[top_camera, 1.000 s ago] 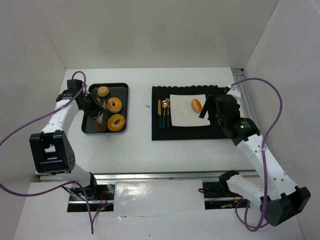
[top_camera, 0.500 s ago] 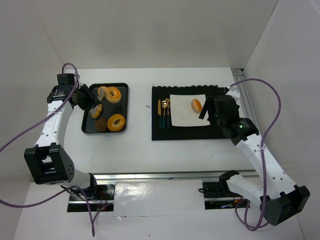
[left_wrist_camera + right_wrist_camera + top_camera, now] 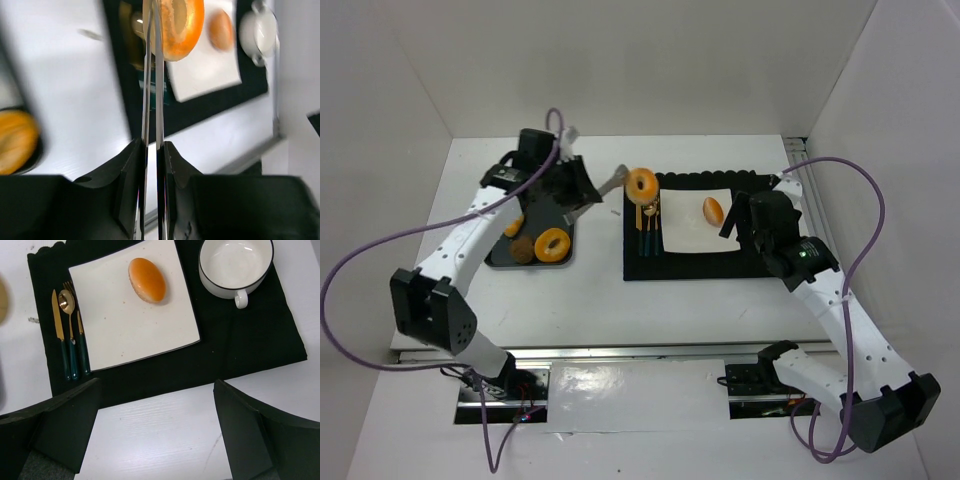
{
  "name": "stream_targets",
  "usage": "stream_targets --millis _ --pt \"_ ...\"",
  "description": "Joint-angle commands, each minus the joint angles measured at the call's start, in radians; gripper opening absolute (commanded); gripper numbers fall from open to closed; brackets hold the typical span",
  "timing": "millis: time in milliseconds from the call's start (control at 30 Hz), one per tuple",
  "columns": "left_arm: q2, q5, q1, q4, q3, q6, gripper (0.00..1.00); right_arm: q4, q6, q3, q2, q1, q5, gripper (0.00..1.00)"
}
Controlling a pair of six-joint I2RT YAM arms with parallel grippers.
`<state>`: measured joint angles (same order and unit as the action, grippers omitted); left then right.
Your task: Place the bread
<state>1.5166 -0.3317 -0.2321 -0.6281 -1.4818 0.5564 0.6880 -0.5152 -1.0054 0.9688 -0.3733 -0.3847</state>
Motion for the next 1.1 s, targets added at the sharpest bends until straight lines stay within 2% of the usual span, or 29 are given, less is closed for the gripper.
stream_targets --millis 0,200,367,433,500,533,633,667,900,933,1067 --pt "0.083 -0.072 -0.099 0.100 -0.023 0.031 0.00 -0.025 0.001 -0.018 -0.041 -0.007 -0.036 0.99" --pt "0.235 -0.107 -0.216 0.248 -0.064 0.108 0.00 0.001 -0.019 -0.007 -0.050 -0.007 -0.036 0.99" --pt "0.359 -0.089 -0.260 0.223 -0.178 0.120 0.00 0.015 -0.019 -0.016 -0.041 -0.007 -0.055 0.99" --pt "0.402 -0.040 -0.272 0.203 -0.224 0.120 0.00 0.024 -0.019 -0.016 -0.041 0.002 -0.056 0.99" --pt "0.413 0.003 -0.285 0.151 -0.265 0.120 0.11 0.024 -0.019 -0.016 -0.032 0.002 -0.056 0.99" --pt "0.422 0.034 -0.295 0.151 -0.265 0.120 0.22 0.024 -0.019 -0.016 -0.031 0.002 -0.056 0.99" --pt "0.410 0.058 -0.296 0.140 -0.265 0.111 0.38 0.024 -0.019 -0.016 -0.031 0.002 -0.056 0.99" --pt "0.401 0.068 -0.305 0.130 -0.265 0.111 0.48 0.024 -0.019 -0.016 -0.031 0.002 -0.056 0.99" --pt "0.381 0.112 -0.305 0.070 -0.301 0.091 0.50 0.015 -0.019 -0.016 -0.022 0.002 -0.056 0.99" --pt "0.370 0.126 -0.305 0.061 -0.314 0.091 0.55 0.015 -0.019 -0.016 -0.022 0.002 -0.056 0.99" --pt "0.320 0.218 -0.296 -0.002 -0.336 0.080 0.55 0.005 -0.009 -0.007 -0.022 0.002 -0.045 0.99"
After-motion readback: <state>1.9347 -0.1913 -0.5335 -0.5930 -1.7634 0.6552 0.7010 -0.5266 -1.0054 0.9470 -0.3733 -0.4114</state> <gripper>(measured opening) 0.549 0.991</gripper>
